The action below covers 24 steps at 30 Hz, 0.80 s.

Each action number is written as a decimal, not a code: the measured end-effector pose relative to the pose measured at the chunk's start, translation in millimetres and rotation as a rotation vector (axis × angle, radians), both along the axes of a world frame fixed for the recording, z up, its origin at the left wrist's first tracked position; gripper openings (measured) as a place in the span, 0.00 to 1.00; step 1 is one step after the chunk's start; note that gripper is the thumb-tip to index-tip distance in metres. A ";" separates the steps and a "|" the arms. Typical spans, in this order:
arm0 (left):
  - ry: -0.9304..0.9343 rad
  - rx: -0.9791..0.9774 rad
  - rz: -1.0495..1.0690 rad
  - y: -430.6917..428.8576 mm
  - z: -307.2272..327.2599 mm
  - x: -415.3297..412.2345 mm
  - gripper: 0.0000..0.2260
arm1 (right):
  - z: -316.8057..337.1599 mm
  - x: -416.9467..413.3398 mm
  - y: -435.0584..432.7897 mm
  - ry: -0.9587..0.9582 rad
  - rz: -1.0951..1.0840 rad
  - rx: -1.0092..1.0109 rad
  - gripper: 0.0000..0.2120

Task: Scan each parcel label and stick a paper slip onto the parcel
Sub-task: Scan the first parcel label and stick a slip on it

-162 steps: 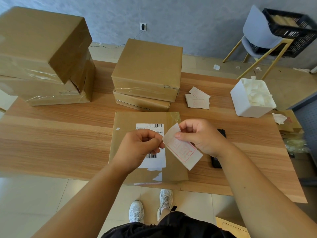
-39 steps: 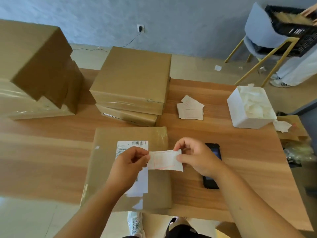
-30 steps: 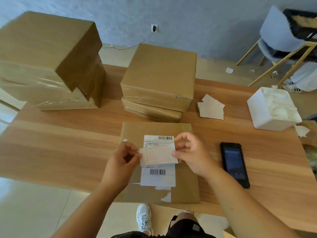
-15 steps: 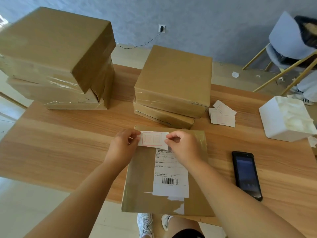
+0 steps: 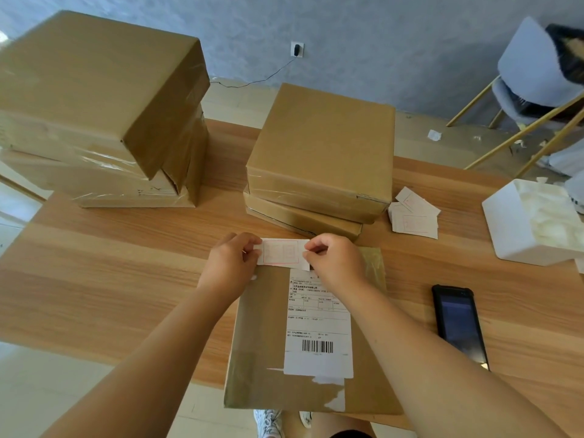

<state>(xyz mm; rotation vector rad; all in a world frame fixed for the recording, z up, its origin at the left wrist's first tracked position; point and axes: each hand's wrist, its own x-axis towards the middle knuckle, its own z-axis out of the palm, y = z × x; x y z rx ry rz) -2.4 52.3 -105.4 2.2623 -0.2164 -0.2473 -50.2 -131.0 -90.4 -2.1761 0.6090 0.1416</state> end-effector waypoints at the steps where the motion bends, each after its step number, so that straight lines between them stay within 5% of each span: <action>1: -0.002 0.008 -0.007 0.1 -0.6 1.1 0.09 | 0.4 0.6 -0.1 0.007 0.014 -0.021 0.04; 11: -0.066 0.138 -0.048 2.4 -9.2 6.5 0.09 | -3.9 4.3 1.4 0.010 0.155 -0.243 0.07; 17: -0.090 0.189 -0.055 8.6 -12.7 -1.4 0.13 | -8.4 -1.2 -0.2 0.010 0.312 -0.369 0.21; 24: -0.041 0.107 -0.059 9.2 -17.8 -4.4 0.15 | -16.3 -4.9 -5.3 0.083 0.356 -0.412 0.19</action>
